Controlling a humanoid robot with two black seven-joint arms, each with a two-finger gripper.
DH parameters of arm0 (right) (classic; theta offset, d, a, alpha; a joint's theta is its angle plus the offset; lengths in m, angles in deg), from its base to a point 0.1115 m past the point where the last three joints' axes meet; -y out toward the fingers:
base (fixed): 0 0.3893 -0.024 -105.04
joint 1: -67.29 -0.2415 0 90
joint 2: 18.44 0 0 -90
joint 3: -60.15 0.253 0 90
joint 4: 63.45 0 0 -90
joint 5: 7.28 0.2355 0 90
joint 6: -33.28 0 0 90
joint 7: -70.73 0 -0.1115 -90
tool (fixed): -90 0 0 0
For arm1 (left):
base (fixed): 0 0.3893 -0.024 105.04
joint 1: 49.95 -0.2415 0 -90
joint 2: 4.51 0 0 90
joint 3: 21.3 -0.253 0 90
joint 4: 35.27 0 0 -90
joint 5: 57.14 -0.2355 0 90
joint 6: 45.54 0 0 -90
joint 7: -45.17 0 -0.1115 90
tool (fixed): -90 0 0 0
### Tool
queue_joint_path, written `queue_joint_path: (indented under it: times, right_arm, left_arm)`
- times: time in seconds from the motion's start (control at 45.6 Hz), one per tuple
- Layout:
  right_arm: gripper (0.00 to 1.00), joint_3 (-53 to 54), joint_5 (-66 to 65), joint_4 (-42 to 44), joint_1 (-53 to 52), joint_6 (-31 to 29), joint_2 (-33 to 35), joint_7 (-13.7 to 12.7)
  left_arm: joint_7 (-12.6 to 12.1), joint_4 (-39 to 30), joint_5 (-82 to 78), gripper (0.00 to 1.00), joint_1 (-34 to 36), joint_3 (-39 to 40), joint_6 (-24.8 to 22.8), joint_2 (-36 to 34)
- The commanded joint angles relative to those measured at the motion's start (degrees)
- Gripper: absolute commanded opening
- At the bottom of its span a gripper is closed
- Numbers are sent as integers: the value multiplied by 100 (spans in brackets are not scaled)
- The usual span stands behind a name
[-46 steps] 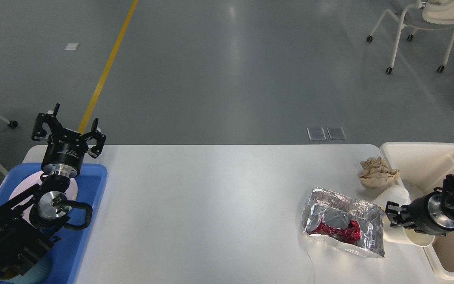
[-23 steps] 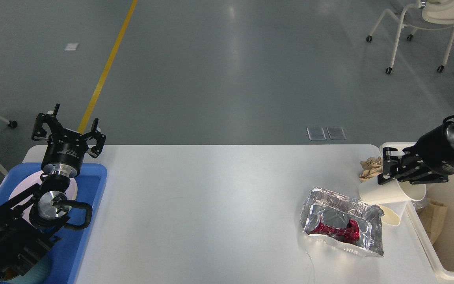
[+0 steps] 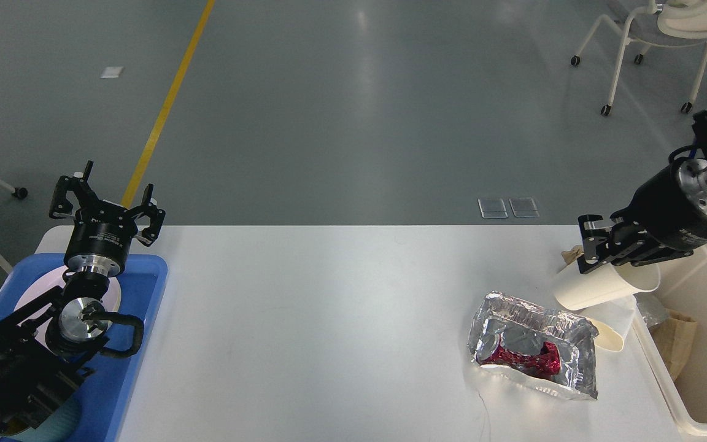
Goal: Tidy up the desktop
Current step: 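Raise the right gripper and reposition it beside the bin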
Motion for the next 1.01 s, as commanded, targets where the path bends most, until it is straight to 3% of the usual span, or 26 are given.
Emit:
queue_joint_path:
  times: [0.0,0.175,0.329,0.482,0.592,0.745,0.767,0.789,0.811,0.833,0.854,0.986]
  right_arm:
    - [0,-313,-74,727,964,664,140,6]
    - [0,-313,-4,2501,2933,1842,325,41]
    - [0,247,329,4503,4924,2571,282,42]
    - [0,627,1059,5868,6370,3117,185,-11]
    - [0,689,1174,6476,6837,3293,62,-2]
    - [0,750,1192,6556,7039,3328,-43,-2]
    - [24,759,1201,6556,7066,3319,-70,-2]
    - [80,768,1201,6547,7092,3319,-105,-2]
    - [100,768,1201,6547,7136,3337,-140,-11]
    - [93,768,1201,6538,7154,3328,-175,-3]
    - [100,768,1201,6547,7171,3328,-210,-2]
    - [100,768,1201,6529,7198,3328,-255,-2]
  left_arm:
    - [0,0,0,97,-2,0,0,0]
    - [0,0,0,97,-3,0,0,0]
    - [0,0,0,97,-3,0,0,0]
    - [0,0,0,97,-3,0,0,0]
    - [0,0,0,97,-3,0,0,0]
    - [0,0,0,97,-3,0,0,0]
    - [0,0,0,97,-3,0,0,0]
    - [0,0,0,97,-3,0,0,8]
    - [0,0,0,97,-3,0,0,0]
    - [0,0,0,97,-3,0,0,0]
    - [0,0,0,97,-3,0,0,0]
    - [0,0,0,97,-3,0,0,0]
